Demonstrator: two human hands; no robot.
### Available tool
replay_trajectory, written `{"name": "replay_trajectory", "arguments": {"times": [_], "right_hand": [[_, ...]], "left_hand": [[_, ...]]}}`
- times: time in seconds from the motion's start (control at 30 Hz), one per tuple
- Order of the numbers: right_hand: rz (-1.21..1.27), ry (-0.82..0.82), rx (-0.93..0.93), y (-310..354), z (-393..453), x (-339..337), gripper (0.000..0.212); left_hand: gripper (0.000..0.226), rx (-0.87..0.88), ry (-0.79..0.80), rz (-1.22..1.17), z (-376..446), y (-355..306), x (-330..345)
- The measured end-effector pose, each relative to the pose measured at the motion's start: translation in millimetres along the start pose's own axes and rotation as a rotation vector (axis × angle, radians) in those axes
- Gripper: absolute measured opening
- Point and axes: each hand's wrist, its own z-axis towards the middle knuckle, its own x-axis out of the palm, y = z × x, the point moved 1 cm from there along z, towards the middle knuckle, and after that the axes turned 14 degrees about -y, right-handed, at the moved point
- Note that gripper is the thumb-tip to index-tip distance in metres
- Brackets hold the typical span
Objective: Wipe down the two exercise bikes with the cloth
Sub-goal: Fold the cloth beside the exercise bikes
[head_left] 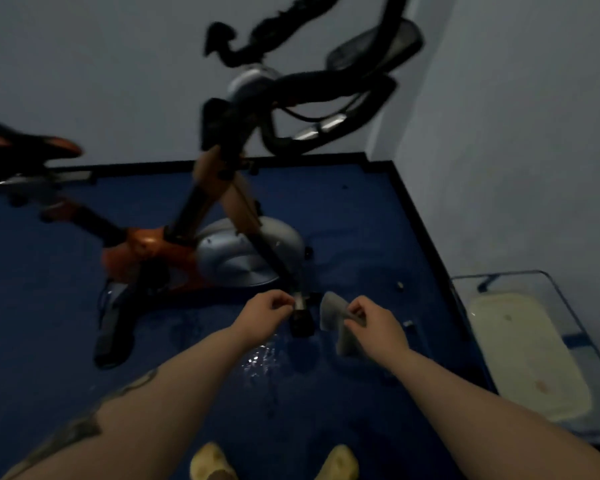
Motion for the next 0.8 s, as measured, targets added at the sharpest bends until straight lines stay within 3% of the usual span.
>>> {"name": "replay_trajectory", "arguments": {"times": [0.47, 0.8], "right_hand": [[-0.055, 0.194, -0.3, 274, -47, 202, 0.008], [-0.115, 0.282, -0.458, 395, -30, 297, 0.01]], "left_hand": [[0.012, -0.121, -0.267, 0.049, -53, 183, -290], [0.014, -0.291, -0.312, 0.019, -67, 286, -393]]}}
